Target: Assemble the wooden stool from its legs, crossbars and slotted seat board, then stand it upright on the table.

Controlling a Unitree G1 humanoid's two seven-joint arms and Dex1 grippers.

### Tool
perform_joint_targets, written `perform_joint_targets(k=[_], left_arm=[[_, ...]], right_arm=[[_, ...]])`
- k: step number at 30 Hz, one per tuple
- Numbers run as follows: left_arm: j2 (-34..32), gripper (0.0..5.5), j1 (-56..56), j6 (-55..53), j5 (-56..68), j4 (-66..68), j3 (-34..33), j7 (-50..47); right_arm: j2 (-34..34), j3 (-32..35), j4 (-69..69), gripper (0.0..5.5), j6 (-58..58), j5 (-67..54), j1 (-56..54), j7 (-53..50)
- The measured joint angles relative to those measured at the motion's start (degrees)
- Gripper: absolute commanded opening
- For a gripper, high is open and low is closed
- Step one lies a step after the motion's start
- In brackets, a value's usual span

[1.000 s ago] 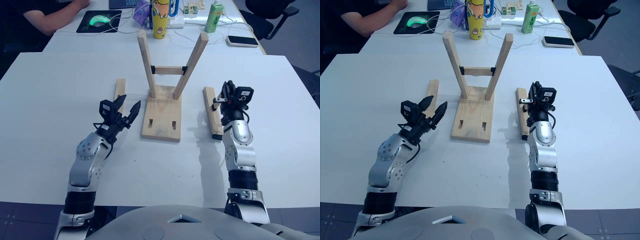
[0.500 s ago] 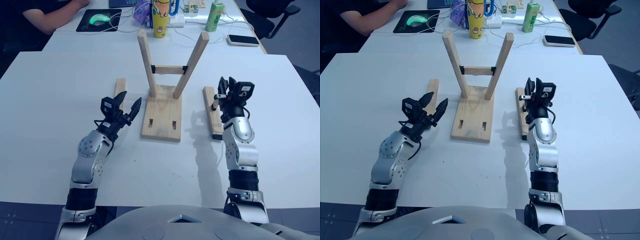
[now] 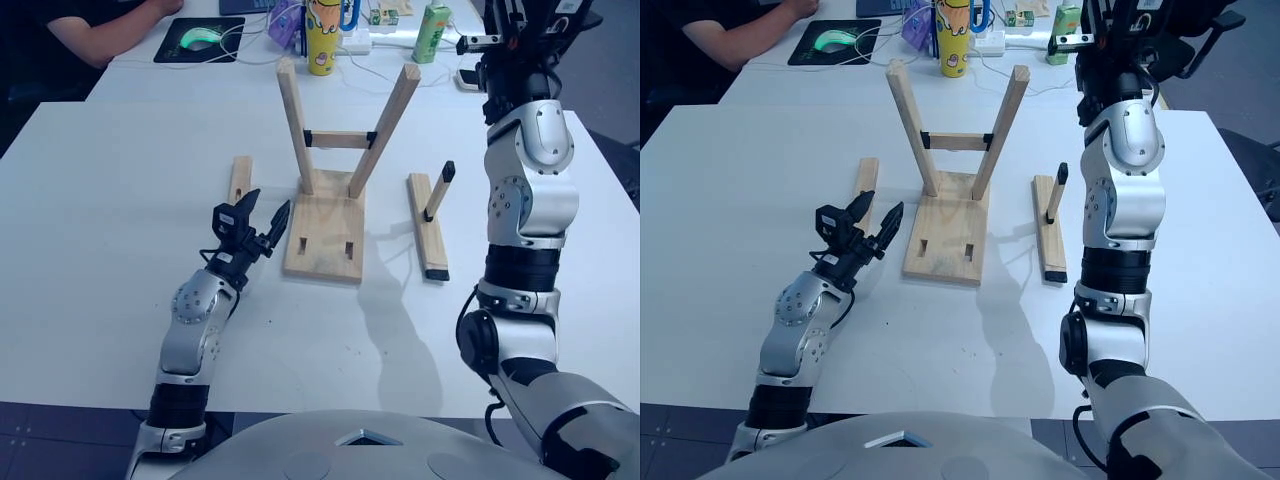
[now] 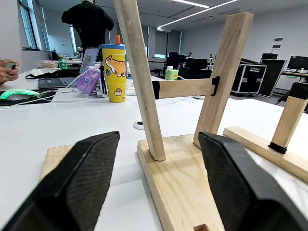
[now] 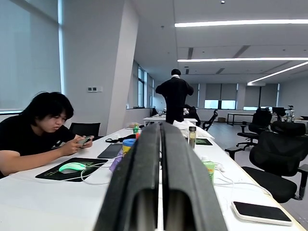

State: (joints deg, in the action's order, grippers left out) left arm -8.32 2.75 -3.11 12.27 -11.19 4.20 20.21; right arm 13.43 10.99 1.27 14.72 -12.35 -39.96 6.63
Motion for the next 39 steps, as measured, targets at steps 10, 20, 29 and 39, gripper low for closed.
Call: perform_joint_targets(k=[10,20,29,39], left_arm=[[0.2,3.03,0.4,0.4,0.0,0.7,-0.2,-0.1],[0.1,3.03,-2.8,1.1,0.0,3.1,-1.0,0.2],[0.4,3.03,-2.8,1.9,0.0,4.1,-1.0,0.2],[1.1,3.03,-2.6,2.6,-0.1,4.3,-1.0,-0.1]], right_arm=[[-1.9,-0.4,2.7,0.03,5.3,1.6,16.1,-2.6],[-1.0,-1.7,8.2,0.03,4.9,2.9,11.5,-2.0],[-2.7,2.7,2.9,0.03,-7.6,0.4,11.0,-2.6],[-1.4,-2.9,2.3,0.03,-8.7,3.9,5.0,-0.5]])
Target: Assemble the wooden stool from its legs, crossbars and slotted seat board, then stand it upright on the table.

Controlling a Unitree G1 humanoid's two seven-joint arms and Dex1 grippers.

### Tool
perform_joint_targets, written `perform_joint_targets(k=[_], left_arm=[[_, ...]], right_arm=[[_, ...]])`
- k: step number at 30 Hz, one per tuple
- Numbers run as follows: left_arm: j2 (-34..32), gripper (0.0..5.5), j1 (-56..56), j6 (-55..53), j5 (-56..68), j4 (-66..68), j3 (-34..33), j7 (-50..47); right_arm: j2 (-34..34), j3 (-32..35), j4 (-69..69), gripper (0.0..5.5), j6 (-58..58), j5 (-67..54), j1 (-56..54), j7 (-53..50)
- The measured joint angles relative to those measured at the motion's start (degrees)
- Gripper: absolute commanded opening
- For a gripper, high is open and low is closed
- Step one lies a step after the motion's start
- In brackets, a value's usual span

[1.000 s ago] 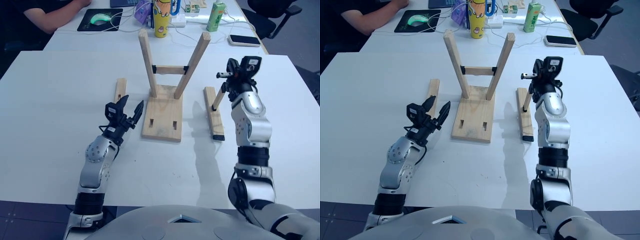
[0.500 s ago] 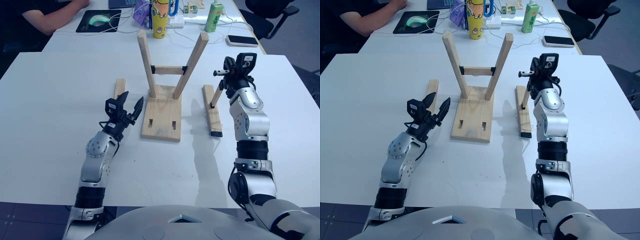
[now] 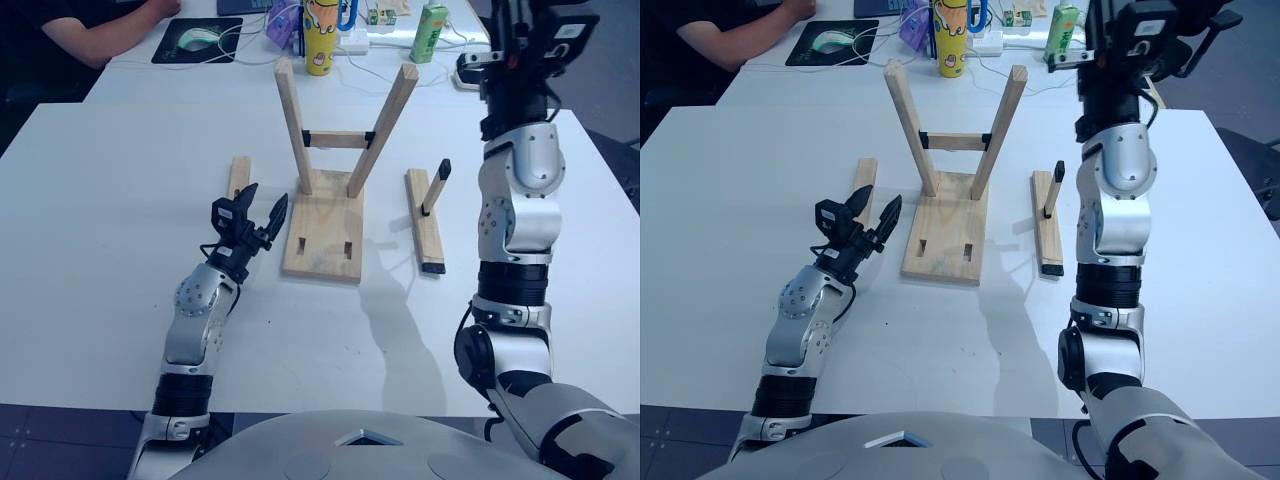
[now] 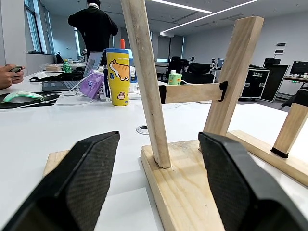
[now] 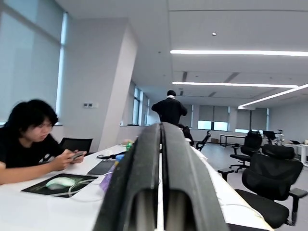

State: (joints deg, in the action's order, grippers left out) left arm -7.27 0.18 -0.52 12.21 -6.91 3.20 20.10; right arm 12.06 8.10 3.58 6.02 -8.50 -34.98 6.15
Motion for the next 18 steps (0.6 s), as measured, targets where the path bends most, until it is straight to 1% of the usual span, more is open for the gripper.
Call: perform_joint_targets(k=[1,3,5,8,14,18], left_arm=[[0.2,3.03,0.0,0.0,0.0,0.0,0.0,-0.1],[0.2,3.03,0.0,0.1,0.0,0.0,-0.2,-0.2],[0.1,3.03,0.0,0.2,0.1,0.3,-1.1,-0.5],[0.1,3.03,0.0,0.3,0.1,0.3,-1.5,-0.5],[0.3,3.03,-0.6,0.6,0.1,1.5,-1.5,-0.4],[0.3,3.03,-0.7,0.6,0.1,1.7,-1.3,-0.2]], right_arm=[[-0.1,-0.1,2.8,0.03,2.9,0.3,1.0,-0.2],[-0.5,0.1,7.9,0.03,7.7,0.4,6.5,-1.0],[-0.6,1.1,6.3,0.03,8.6,-0.5,8.7,-1.0],[-0.5,2.0,5.0,0.03,8.8,-1.5,9.9,-0.9],[-1.7,-0.1,4.9,0.03,8.0,-1.1,9.4,0.2],[-1.7,-0.3,5.4,0.03,6.4,-0.7,9.4,0.2]])
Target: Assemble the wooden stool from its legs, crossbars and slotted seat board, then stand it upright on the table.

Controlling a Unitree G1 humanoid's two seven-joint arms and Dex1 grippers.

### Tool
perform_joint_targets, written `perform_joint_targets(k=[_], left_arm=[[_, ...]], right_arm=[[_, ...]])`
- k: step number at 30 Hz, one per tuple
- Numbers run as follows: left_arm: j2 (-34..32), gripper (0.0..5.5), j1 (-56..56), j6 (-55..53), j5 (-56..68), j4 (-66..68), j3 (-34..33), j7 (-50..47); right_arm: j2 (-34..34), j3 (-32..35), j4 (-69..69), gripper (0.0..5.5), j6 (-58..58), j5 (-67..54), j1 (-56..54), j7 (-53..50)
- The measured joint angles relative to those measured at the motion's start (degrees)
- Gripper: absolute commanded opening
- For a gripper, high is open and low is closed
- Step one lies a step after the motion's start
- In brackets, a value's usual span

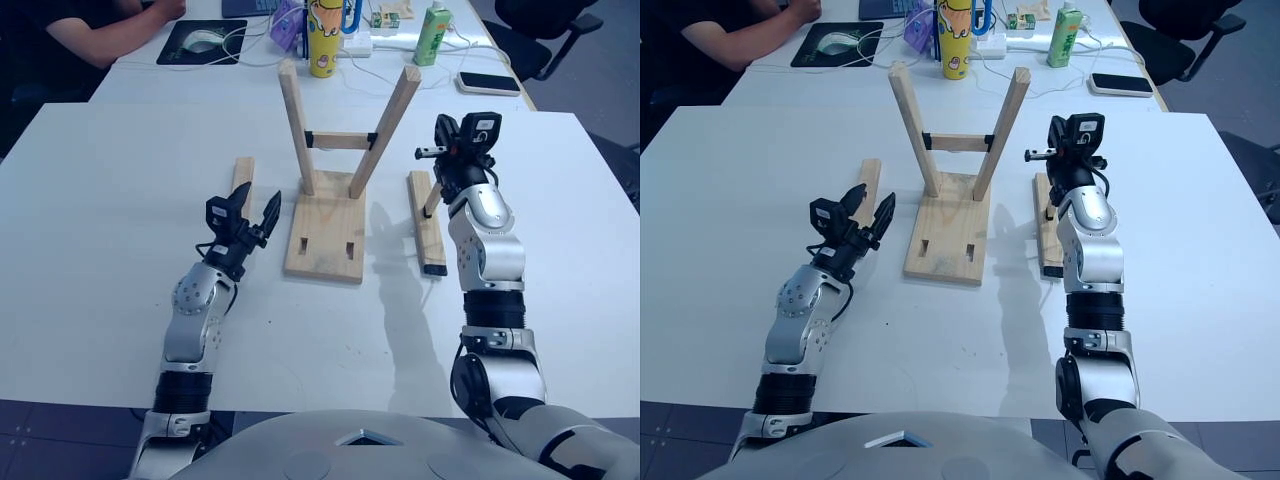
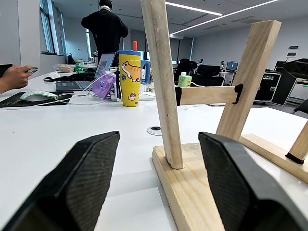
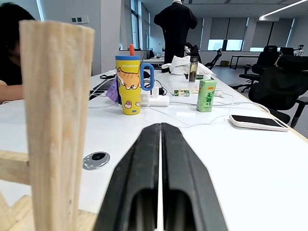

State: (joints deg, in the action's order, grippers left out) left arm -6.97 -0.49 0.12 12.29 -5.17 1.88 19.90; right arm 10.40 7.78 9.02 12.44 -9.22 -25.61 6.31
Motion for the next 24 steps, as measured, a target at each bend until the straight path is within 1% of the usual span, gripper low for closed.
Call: perform_joint_targets(k=[3,5,8,10,14,16,19,22,24], left_arm=[[0.0,3.03,0.1,0.0,0.0,0.0,0.4,0.2],[0.0,3.03,0.2,0.0,0.0,0.0,0.5,0.2],[0.0,3.03,0.3,0.0,-0.7,0.1,1.0,-0.1],[0.1,3.03,0.7,0.1,-2.1,0.1,1.7,-0.9],[1.1,3.03,2.8,0.1,-3.5,0.0,3.3,-1.9],[1.2,3.03,3.9,0.0,-3.8,-0.3,3.7,-2.3],[1.1,3.03,4.8,-0.2,-3.8,-1.0,3.3,-2.8],[0.7,3.03,5.6,-0.4,-3.8,-2.0,2.6,-2.9],[0.5,3.03,5.8,-0.5,-3.8,-2.4,2.6,-2.9]], right_arm=[[0.1,0.4,1.3,0.03,-1.3,0.4,-0.6,-0.2],[-0.3,1.4,1.2,0.03,-4.1,-0.5,-0.5,-0.2],[-0.8,2.7,-3.5,0.03,-8.5,-1.4,0.5,0.2],[-0.6,1.3,-8.6,0.03,-9.3,-1.4,-0.9,1.5],[-0.1,-5.3,-17.6,0.03,-7.7,-0.5,-2.1,5.9],[2.1,-8.3,-22.6,0.03,-4.9,-0.4,2.6,9.6],[7.3,-9.8,-24.3,0.03,1.0,-0.8,15.8,15.4],[10.1,-8.5,-23.6,0.55,7.8,-2.1,24.9,17.4],[9.5,-5.2,-22.4,0.87,13.2,-4.3,25.8,15.6]])
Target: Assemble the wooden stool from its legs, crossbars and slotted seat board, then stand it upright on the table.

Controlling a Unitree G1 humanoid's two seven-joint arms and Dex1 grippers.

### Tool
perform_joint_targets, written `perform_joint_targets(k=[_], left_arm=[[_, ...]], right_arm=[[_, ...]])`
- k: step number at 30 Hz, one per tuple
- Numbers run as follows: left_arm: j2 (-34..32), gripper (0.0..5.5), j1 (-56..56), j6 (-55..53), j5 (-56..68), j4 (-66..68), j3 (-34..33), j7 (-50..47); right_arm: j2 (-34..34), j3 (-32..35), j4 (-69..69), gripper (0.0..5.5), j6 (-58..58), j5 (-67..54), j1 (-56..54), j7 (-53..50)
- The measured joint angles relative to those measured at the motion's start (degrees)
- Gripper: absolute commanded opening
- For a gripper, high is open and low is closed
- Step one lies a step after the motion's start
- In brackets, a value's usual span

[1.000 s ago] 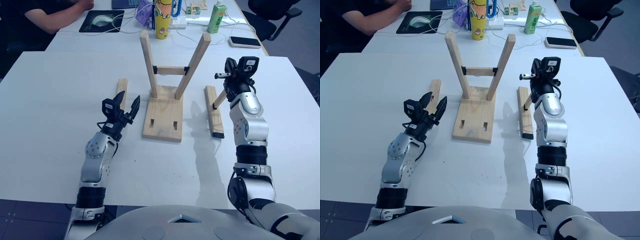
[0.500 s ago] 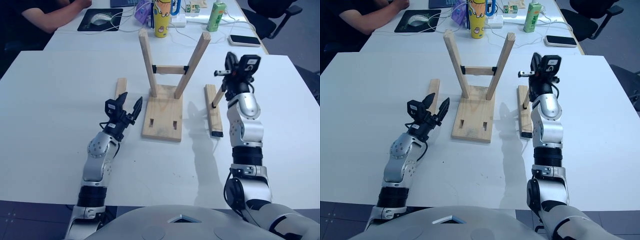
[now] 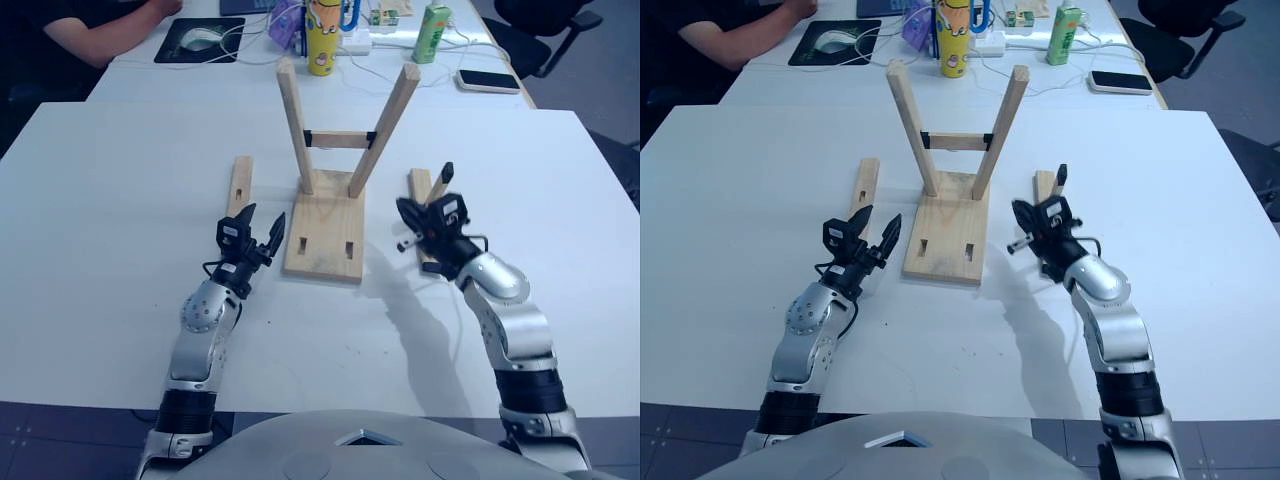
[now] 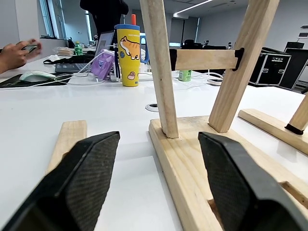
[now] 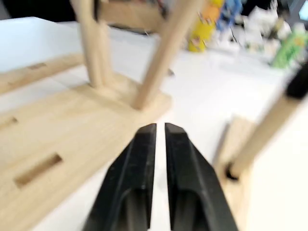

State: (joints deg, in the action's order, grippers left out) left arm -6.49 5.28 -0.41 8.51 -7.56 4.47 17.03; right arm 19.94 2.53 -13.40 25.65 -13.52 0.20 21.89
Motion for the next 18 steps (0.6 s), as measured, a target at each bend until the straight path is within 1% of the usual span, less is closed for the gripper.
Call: perform_joint_targets(k=[2,6,9,14,18], left_arm=[[-0.2,3.03,0.1,-0.1,0.0,-0.1,0.0,0.2],[-0.6,3.03,0.0,-0.6,0.3,-0.2,0.1,0.7],[-0.6,3.03,0.0,-0.6,0.3,-0.2,0.1,1.1],[-0.7,3.03,0.0,-0.6,0.3,-0.2,0.1,1.7],[-0.7,3.03,0.0,-0.6,0.3,-0.3,0.1,1.8]], right_arm=[[-2.2,2.1,0.4,1.25,4.6,-1.0,0.4,-3.7],[-5.7,2.0,-1.0,1.82,9.0,-0.9,2.2,-8.6],[-6.2,2.2,-1.7,2.33,11.8,-0.5,2.0,-11.0],[-5.9,1.9,-2.1,3.06,12.2,1.9,0.5,-13.1],[-5.2,0.9,-1.2,3.06,13.3,4.4,-2.0,-14.2]])
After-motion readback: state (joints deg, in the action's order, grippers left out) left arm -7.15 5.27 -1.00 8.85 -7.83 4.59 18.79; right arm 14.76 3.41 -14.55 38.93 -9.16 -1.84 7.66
